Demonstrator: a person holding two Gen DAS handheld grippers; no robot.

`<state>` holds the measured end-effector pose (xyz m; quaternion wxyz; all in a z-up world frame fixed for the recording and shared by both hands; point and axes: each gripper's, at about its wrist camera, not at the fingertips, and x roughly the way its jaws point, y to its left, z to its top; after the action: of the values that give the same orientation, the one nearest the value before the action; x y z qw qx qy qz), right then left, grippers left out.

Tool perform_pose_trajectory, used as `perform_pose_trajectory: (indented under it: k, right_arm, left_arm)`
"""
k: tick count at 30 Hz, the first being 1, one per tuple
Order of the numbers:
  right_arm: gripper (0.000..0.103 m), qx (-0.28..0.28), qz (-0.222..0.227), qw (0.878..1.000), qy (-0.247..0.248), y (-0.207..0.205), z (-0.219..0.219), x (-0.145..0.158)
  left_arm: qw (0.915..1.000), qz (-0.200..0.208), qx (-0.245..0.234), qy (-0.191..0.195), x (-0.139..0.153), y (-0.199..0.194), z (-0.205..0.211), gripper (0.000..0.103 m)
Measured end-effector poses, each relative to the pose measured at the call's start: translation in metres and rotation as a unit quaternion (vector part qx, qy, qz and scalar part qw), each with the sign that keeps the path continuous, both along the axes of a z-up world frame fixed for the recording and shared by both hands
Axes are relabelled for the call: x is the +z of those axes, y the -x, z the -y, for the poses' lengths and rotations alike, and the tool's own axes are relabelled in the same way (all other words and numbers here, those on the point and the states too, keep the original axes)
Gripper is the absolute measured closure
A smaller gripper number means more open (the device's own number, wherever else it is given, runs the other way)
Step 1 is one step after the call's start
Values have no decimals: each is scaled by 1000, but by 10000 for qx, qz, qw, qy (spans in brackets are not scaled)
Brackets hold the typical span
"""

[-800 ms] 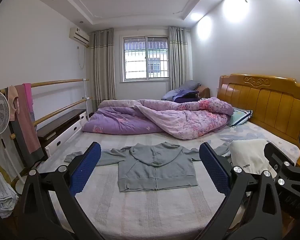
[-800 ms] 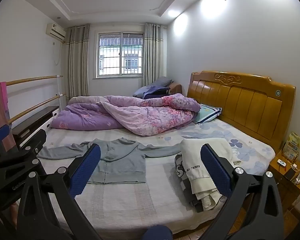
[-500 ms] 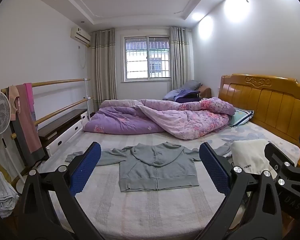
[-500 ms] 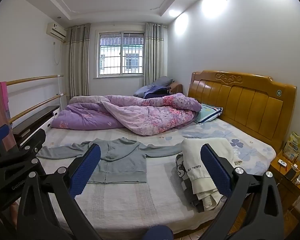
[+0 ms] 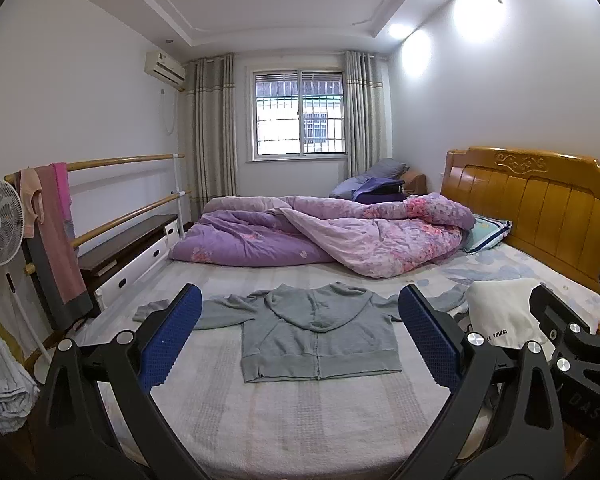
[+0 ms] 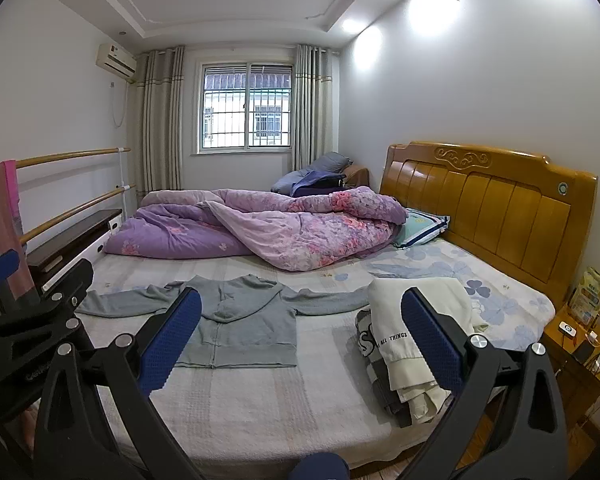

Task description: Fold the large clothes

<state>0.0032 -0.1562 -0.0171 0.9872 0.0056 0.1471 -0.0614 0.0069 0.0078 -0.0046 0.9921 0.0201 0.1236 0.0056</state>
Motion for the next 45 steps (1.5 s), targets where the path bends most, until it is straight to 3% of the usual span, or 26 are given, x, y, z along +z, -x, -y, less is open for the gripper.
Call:
perform_pose_trajectory:
  k: [36,45]
  right_arm:
    - [7,68,-85,9999,23,-11,-1,-1]
    - [7,93,-239,9997,-29,-33,-1,-10]
  left_arm:
    - [10000,-43,25,10,-2,-3,-5,5]
    - [9999,-138,32,16,-10,-17,-5,5]
